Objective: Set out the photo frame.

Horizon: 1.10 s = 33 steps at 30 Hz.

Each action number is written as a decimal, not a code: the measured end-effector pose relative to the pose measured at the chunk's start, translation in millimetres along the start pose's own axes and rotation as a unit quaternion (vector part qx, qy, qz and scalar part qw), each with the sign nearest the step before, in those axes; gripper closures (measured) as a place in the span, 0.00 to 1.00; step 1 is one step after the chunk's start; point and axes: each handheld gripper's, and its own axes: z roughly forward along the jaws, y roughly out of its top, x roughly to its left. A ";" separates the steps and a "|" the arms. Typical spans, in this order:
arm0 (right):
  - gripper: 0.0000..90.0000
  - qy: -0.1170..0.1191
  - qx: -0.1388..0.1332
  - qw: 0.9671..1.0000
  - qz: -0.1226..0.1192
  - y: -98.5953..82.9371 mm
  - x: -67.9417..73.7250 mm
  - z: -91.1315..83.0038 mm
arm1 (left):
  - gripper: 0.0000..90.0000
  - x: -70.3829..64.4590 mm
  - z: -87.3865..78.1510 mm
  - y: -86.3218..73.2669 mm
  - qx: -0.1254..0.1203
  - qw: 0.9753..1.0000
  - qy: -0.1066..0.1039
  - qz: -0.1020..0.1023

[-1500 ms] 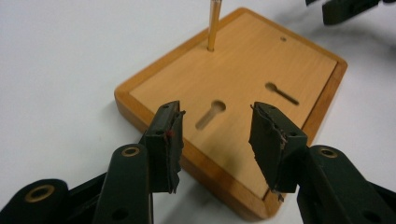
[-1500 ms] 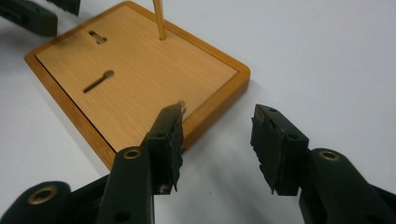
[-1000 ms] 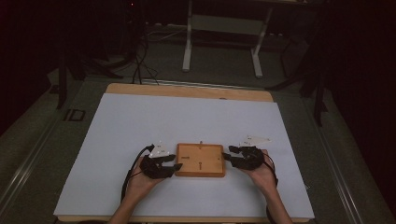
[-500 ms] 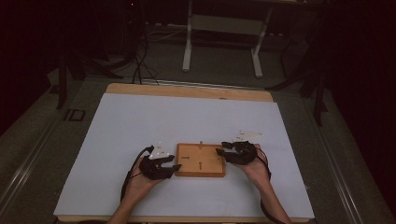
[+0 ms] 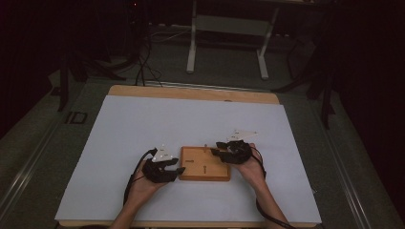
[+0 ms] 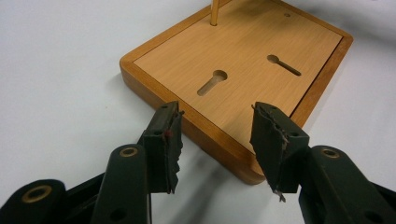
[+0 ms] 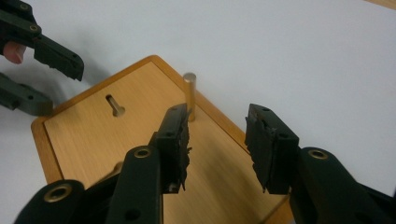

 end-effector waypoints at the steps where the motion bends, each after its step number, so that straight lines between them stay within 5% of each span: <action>1: 0.65 0.001 0.000 1.000 -0.001 1.0 0.2 1.6 | 0.59 0.1 0.1 0.0 0.000 1.000 0.000 0.000; 12: 0.66 0.018 0.003 1.000 -0.006 7.3 4.1 20.3 | 0.58 -0.2 0.8 0.2 0.002 1.000 0.003 0.002; 33: 0.84 0.041 0.016 0.999 0.007 9.7 7.3 46.2 | 0.58 -2.1 1.2 0.6 0.006 1.000 0.005 0.007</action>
